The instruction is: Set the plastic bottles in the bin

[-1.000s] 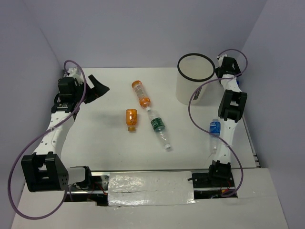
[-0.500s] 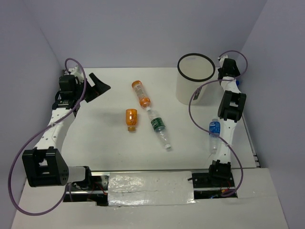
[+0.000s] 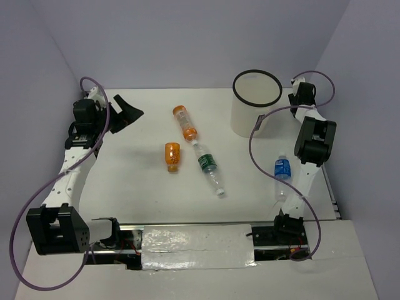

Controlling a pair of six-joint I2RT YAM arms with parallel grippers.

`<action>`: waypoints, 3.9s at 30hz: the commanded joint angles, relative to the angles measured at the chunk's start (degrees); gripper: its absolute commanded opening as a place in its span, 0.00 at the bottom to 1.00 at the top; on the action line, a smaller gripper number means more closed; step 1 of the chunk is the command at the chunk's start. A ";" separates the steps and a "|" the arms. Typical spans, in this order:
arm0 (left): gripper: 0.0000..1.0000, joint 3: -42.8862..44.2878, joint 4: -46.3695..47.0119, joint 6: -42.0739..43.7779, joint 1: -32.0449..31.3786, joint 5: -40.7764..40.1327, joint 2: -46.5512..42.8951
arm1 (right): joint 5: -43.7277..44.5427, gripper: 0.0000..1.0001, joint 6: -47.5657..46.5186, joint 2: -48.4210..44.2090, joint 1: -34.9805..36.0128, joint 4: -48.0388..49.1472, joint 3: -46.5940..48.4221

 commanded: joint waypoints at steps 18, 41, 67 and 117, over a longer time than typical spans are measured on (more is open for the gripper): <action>0.99 -4.44 3.38 2.00 0.19 5.21 -4.71 | -29.10 0.24 23.82 -56.14 5.81 -7.68 -30.43; 0.99 -15.43 -3.39 2.00 -3.58 0.21 -15.17 | -34.20 0.82 27.25 -47.31 18.91 -15.58 -13.58; 0.98 -2.69 -6.03 -0.55 -30.65 -26.08 16.81 | -65.75 1.00 10.03 -69.08 18.48 -39.93 -25.60; 0.13 69.46 47.67 -6.99 -42.33 -15.96 60.75 | -70.76 0.98 29.45 -84.21 -0.16 -24.03 -35.70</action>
